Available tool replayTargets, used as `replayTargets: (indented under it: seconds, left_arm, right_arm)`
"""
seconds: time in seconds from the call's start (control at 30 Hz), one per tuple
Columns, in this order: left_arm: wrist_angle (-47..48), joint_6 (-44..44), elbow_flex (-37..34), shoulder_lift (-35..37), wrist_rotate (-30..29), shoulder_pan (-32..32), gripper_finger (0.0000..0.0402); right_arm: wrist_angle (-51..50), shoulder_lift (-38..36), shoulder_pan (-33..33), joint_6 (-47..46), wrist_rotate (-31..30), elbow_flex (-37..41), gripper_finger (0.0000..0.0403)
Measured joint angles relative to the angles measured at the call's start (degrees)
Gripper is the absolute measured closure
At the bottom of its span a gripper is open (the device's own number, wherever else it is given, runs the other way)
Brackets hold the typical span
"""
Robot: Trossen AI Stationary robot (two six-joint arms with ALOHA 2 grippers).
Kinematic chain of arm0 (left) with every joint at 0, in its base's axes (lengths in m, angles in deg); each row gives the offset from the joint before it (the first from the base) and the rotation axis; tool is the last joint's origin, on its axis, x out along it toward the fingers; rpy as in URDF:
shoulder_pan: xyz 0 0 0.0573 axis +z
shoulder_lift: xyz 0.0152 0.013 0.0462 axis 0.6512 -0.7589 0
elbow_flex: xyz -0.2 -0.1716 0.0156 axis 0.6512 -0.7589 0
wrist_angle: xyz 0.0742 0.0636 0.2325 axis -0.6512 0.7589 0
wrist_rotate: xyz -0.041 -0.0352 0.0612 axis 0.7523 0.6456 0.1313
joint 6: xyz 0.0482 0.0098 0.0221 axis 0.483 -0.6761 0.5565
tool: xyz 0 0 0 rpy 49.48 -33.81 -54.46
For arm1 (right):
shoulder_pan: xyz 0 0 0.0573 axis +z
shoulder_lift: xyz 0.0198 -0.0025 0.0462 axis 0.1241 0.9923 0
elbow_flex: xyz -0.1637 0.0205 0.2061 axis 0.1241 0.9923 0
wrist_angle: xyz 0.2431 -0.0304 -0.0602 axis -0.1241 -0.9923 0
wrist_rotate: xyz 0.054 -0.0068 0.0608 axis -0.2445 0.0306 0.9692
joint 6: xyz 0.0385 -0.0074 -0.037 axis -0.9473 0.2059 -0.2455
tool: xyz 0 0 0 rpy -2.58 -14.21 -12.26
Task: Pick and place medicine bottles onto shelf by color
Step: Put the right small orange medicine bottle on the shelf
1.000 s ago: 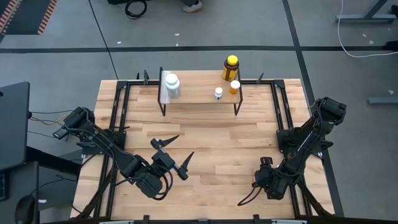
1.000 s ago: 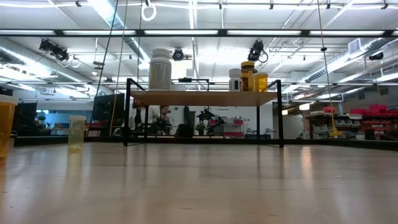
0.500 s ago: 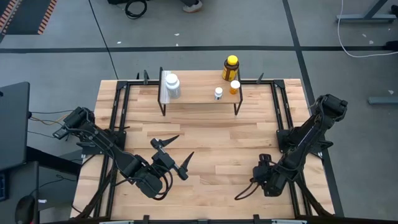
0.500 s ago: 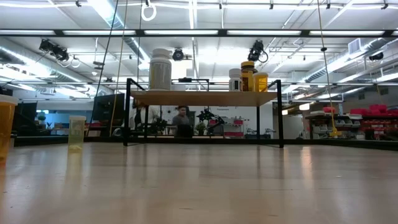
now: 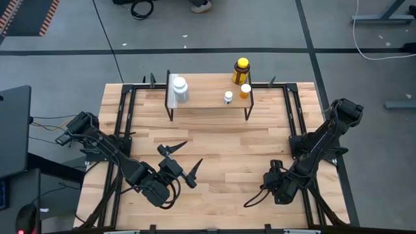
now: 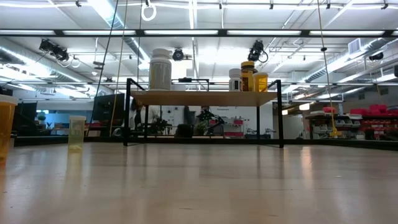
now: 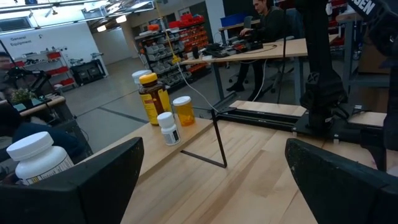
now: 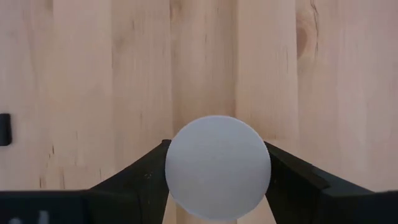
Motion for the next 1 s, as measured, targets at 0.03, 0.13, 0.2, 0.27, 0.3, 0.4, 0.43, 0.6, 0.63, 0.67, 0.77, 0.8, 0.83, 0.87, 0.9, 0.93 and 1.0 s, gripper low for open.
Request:
replayTargets:
  seconds: [0.03,0.13,0.2,0.27,0.3,0.4,0.43,0.6,0.63,0.67,0.77,0.8,0.83,0.87,0.9,0.93,1.0]
  left_arm:
    - [0.00,-0.02,0.00,0.00,0.00,-0.02,0.0002]
    - [0.00,-0.02,0.00,0.00,0.00,0.00,0.0002]
    - [0.00,-0.02,0.00,0.00,0.00,0.00,0.0002]
    - [0.00,-0.02,0.00,0.00,0.00,0.00,0.0002]
    - [0.00,-0.02,0.00,0.00,0.00,0.00,0.0002]
    - [0.00,-0.03,0.00,0.00,0.00,0.00,0.0002]
    - [0.00,-0.04,0.00,0.00,0.00,0.00,0.0002]
    - [0.00,-0.04,0.00,0.00,0.00,0.00,0.0002]
    - [0.00,-0.04,0.00,0.00,0.00,0.00,0.0002]
    - [0.00,-0.04,0.00,0.00,0.00,0.00,0.0002]
    - [0.00,0.06,0.00,0.00,0.00,0.00,0.0002]
    - [0.00,0.07,0.00,0.00,0.00,0.00,0.0002]
    - [0.00,0.07,0.00,0.00,0.00,0.00,0.0002]
    - [0.00,0.07,0.00,0.00,0.00,0.00,0.0002]
    - [0.00,0.12,0.00,0.00,0.00,0.00,0.0002]
    - [0.00,0.20,0.00,0.00,0.00,0.00,0.0002]
    - [0.00,0.22,0.00,0.00,0.00,0.00,0.0002]
  right_arm:
    - [0.00,0.00,-0.26,0.26,-0.03,-0.01,0.0178]
    - [-0.25,0.00,-1.21,1.65,-0.13,-0.75,0.0176]
    - [-0.39,0.00,-1.96,3.28,-0.14,-1.96,0.0175]
    - [-1.39,0.00,-2.71,5.43,-0.65,-3.76,0.0175]
    - [-2.14,0.00,-3.16,6.72,-1.13,-4.76,0.0175]
    - [-4.79,0.00,-4.71,10.62,-3.29,-7.92,0.0175]
    - [-5.61,0.00,-5.41,12.13,-4.04,-8.98,0.0175]
    - [-8.09,-0.04,-10.10,20.25,-7.76,-14.00,0.0175]
    - [-8.10,-0.04,-11.28,21.78,-8.17,-14.94,0.0175]
    - [-8.14,-0.04,-12.59,23.36,-8.26,-15.87,0.0175]
    - [-8.13,-0.04,-16.57,27.44,-8.12,-18.67,0.0174]
    - [-8.13,-0.04,-17.88,28.54,-8.05,-19.53,0.0174]
    - [-8.17,-0.04,-19.28,29.70,-7.87,-20.33,0.0174]
    - [-8.28,-0.04,-20.77,30.91,-7.46,-21.16,0.0174]
    - [-8.31,-0.04,-22.25,32.14,-6.89,-22.03,0.0174]
    - [-8.27,-0.04,-23.75,33.37,-6.17,-22.90,0.0174]
    - [-8.26,-0.04,-26.76,35.70,-4.78,-24.74,0.0174]
